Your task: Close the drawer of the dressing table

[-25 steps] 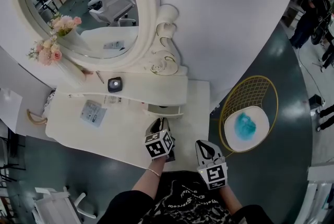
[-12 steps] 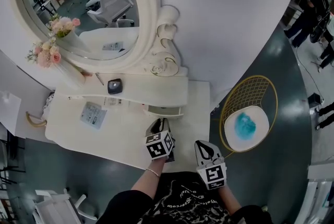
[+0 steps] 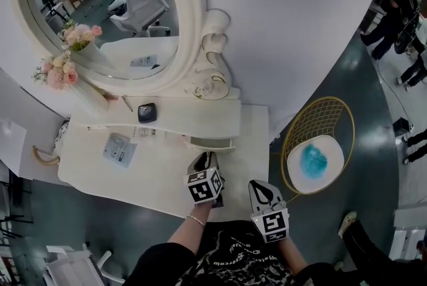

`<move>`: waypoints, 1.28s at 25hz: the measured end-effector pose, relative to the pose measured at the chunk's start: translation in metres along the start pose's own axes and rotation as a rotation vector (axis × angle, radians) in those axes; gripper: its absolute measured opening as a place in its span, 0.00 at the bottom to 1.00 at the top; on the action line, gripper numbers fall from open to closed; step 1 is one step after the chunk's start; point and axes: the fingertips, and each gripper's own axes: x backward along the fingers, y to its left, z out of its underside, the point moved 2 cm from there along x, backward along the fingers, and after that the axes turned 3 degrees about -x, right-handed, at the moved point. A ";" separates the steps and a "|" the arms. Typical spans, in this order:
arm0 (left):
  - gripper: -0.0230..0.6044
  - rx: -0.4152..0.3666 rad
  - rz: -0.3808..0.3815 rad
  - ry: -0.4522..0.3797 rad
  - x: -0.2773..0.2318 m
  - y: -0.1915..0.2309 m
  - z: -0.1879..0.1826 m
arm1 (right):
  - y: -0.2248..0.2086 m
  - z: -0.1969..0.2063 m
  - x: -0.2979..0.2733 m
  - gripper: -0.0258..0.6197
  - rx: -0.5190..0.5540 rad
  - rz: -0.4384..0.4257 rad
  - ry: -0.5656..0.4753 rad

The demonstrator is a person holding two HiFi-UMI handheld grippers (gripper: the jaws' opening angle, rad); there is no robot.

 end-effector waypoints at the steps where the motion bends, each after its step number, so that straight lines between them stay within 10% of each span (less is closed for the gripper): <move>1: 0.20 -0.002 0.001 0.001 0.000 0.000 0.000 | 0.000 0.000 0.000 0.06 0.001 0.000 0.001; 32: 0.20 -0.024 0.018 0.002 -0.009 -0.001 -0.005 | -0.006 0.000 -0.004 0.06 -0.022 0.016 -0.003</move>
